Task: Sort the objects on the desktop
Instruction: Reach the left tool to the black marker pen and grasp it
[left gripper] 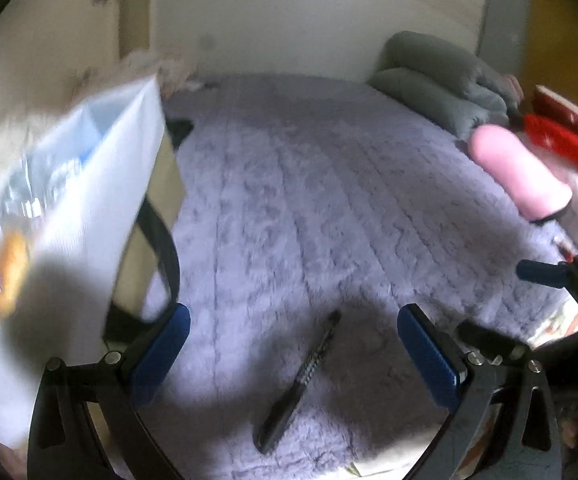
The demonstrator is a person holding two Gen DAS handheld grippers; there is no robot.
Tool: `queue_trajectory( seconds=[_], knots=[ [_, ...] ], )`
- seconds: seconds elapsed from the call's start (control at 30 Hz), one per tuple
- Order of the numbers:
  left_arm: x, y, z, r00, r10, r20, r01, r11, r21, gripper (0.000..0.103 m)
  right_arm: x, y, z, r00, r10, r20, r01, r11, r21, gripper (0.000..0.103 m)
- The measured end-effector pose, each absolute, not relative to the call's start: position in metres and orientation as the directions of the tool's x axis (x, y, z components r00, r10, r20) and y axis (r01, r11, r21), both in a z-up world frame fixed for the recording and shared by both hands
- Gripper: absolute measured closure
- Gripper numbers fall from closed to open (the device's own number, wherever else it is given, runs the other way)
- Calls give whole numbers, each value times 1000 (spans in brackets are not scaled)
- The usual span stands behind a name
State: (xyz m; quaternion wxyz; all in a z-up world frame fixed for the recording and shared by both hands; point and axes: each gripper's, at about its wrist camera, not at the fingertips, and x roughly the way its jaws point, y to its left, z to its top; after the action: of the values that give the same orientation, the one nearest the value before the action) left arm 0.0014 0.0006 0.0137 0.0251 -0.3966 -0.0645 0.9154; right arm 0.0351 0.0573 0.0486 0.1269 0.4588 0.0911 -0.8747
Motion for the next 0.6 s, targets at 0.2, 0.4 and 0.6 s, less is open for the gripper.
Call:
queue_trajectory(
  seconds=[0.2,0.4,0.6],
  knots=[
    [-3,37,-19,-601,6,-799,-89,-994,59,1,35,84,63,-589,-125,-798,205,-979,1,0],
    [-22,39,-62,-474,57,-879,-81,-997,-21,38,27,93,59,-551,-183,-814,192,-977,90,0],
    [-17,49,-69,-506,20,-862,-95,-995,32,42,28,93,59,-540,-209,-815,202,-973,116,0]
  ],
)
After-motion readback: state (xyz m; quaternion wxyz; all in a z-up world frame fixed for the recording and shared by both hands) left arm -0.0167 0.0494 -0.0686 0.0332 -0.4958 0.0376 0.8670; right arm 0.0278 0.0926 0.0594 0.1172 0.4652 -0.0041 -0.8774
